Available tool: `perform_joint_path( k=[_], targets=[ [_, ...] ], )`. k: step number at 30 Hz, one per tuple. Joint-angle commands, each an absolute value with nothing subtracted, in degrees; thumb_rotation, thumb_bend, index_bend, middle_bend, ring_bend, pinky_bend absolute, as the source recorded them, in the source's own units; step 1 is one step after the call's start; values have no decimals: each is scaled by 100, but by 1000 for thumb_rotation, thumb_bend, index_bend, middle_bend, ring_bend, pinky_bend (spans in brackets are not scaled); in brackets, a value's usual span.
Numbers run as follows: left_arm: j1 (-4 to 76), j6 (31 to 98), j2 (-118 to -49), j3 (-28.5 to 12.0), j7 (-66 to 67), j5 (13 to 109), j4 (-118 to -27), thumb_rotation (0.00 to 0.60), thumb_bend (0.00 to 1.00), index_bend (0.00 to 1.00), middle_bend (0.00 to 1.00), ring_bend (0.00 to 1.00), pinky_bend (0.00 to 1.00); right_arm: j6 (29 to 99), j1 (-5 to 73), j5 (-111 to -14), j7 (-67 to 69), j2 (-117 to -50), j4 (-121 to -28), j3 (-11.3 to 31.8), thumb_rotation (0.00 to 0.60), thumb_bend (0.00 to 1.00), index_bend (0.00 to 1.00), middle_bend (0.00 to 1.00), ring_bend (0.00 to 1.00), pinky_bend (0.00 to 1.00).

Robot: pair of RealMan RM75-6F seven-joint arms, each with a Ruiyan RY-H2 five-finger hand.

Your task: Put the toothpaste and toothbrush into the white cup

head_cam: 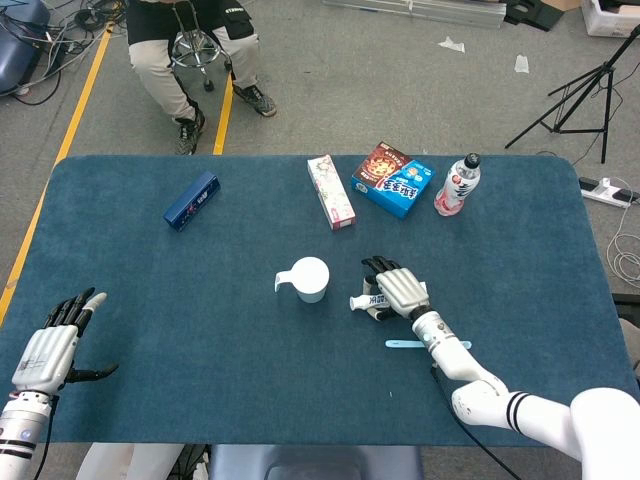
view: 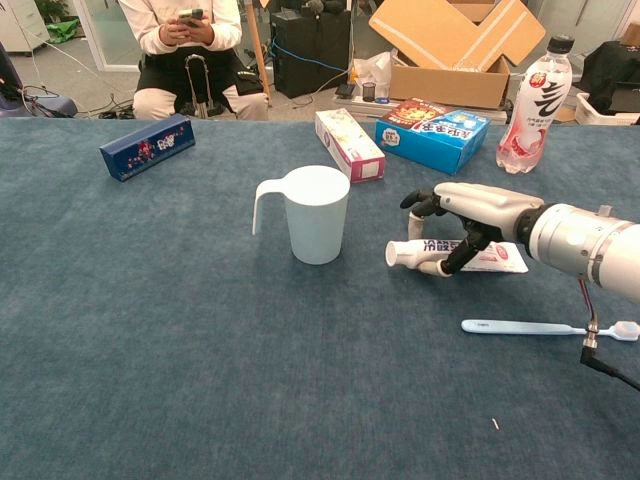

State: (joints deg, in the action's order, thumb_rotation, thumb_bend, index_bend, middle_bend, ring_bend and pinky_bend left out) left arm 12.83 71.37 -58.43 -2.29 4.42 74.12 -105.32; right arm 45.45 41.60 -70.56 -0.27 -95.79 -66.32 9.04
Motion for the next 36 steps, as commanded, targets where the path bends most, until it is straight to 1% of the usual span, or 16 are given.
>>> perform_joint_path(
  k=[1, 11, 20, 28, 36],
  targets=[
    [1285, 7136, -5845, -231, 463, 7404, -10543, 600, 0, 36, 0, 0, 0, 4630, 4095, -7026, -29, -9470, -6763, 924, 600, 262, 644, 130, 0, 155],
    [1301, 7113, -5879, -234, 582, 7350, -10578, 600, 0, 36, 0, 0, 0, 4918, 3836, -6962, 61, -8882, -7459, 976, 600, 290, 649, 130, 0, 155],
    [1309, 7116, -5906, -230, 687, 7331, -10623, 600, 0, 36, 0, 0, 0, 5234, 3634, -6979, 129, -8395, -8025, 1042, 600, 292, 653, 132, 0, 155],
    [1301, 7122, -5918, -221, 743, 7298, -10635, 600, 0, 36, 0, 0, 0, 5421, 3526, -7032, 255, -8090, -8382, 1106, 600, 292, 657, 135, 0, 155],
    [1292, 7121, -5916, -218, 728, 7284, -10623, 600, 0, 35, 0, 0, 0, 5542, 3490, -7055, 304, -7942, -8570, 1169, 600, 295, 657, 135, 0, 155]
  ],
)
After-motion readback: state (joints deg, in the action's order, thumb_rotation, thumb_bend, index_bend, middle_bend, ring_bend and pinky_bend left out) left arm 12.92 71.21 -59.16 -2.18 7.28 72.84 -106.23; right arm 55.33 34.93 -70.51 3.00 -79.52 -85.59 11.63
